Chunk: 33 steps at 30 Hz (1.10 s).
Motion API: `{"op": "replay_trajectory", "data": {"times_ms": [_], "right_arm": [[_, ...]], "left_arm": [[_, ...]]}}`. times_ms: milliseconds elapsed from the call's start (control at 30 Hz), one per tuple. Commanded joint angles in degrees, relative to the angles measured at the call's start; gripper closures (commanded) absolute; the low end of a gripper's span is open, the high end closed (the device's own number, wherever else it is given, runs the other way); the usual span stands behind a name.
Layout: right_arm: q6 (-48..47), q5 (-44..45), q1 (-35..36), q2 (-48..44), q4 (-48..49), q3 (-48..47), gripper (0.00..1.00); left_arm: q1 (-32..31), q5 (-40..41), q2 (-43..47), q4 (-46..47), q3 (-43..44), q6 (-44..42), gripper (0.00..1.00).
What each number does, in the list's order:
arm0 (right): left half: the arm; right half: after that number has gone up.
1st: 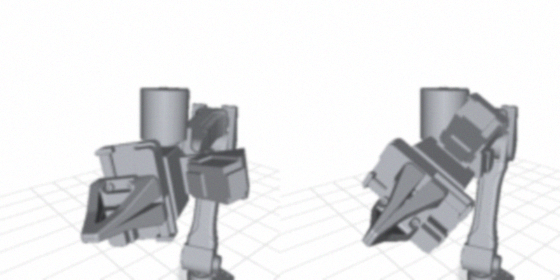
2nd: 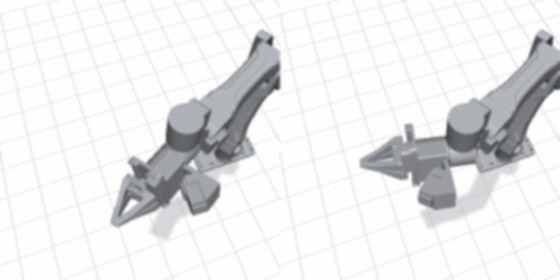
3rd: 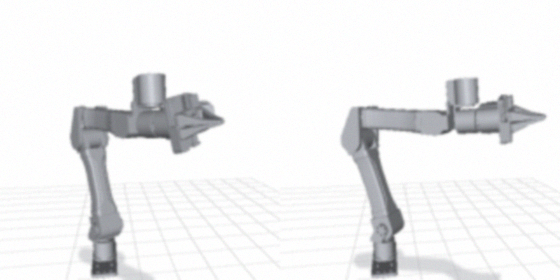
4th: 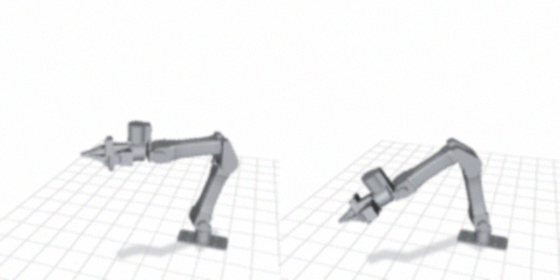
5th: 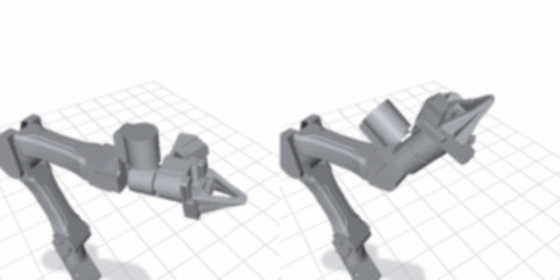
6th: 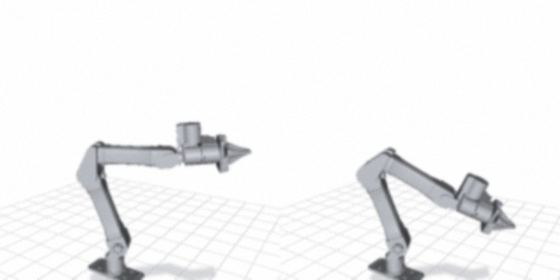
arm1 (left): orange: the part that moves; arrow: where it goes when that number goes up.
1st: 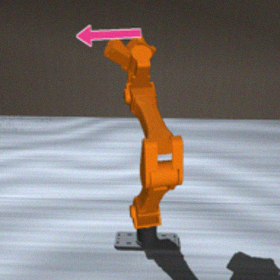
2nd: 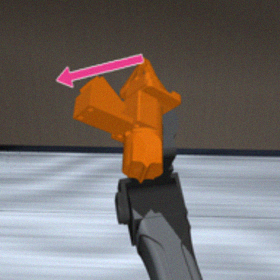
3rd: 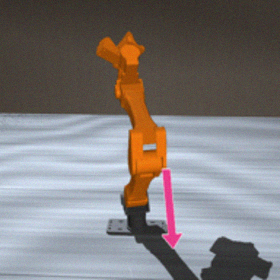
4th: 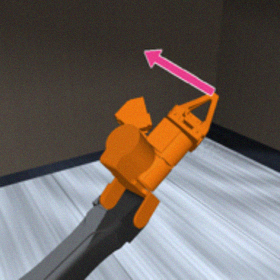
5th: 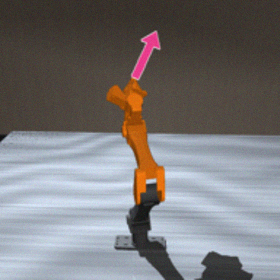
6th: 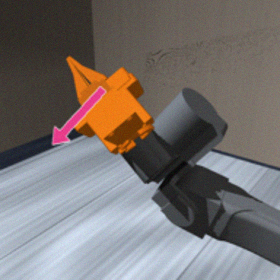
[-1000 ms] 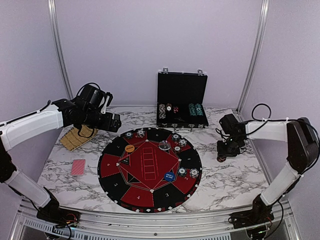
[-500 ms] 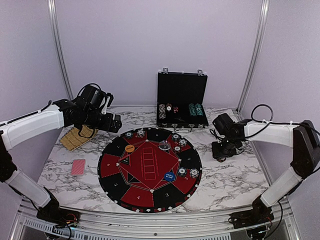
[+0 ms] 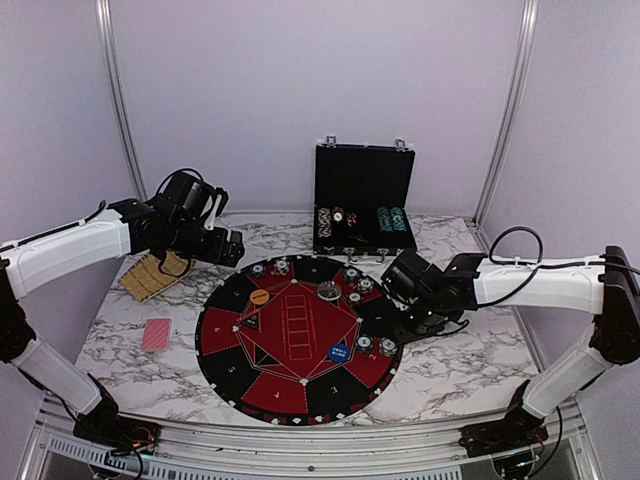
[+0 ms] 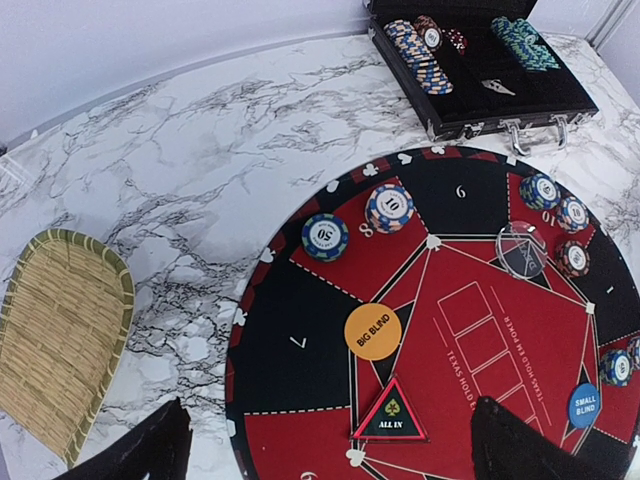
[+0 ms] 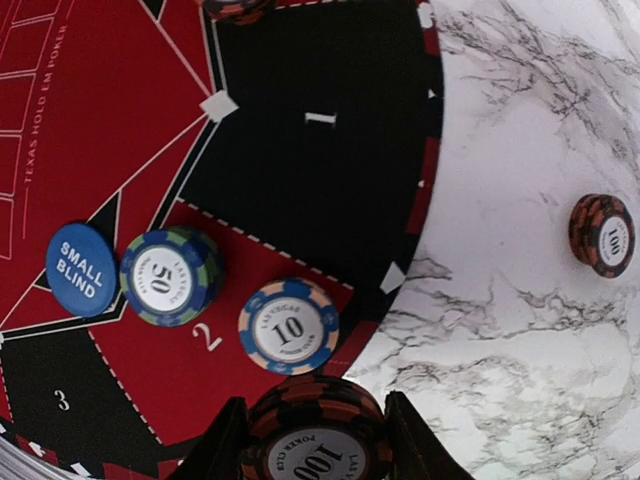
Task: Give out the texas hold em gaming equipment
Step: Place the poker chips pile in the small blind area.
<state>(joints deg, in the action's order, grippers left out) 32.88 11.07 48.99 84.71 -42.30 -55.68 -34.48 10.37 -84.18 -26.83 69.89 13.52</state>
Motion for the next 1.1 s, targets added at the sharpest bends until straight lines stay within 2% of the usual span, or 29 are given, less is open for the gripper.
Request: {"op": "replay_trajectory", "data": {"times_ms": [0, 267, 800, 867, 1067], "right_arm": [[5.97, 1.68, 5.69, -0.31, -1.30, -2.77, 0.74], [9.12, 0.87, 12.99, 5.31, 2.26, -4.09, 0.74], [8.67, -0.39, 14.07, 13.93, 7.57, -3.48, 0.72], [8.69, -0.35, 14.11, 13.93, 7.24, -3.47, 0.71], [8.62, -0.55, 14.11, 13.73, 6.24, -3.55, 0.59]], "left_arm": [[0.29, -0.53, -0.49, 0.72, -0.37, 0.05, 0.01], [0.29, -0.57, -0.44, 0.68, -0.34, 0.13, 0.01], [0.29, -0.35, -0.42, 0.57, -0.37, -0.07, 0.01], [0.29, -0.40, -0.43, 0.57, -0.37, -0.07, 0.01], [0.29, -0.62, -0.54, 0.55, -0.39, -0.05, 0.01]]}}
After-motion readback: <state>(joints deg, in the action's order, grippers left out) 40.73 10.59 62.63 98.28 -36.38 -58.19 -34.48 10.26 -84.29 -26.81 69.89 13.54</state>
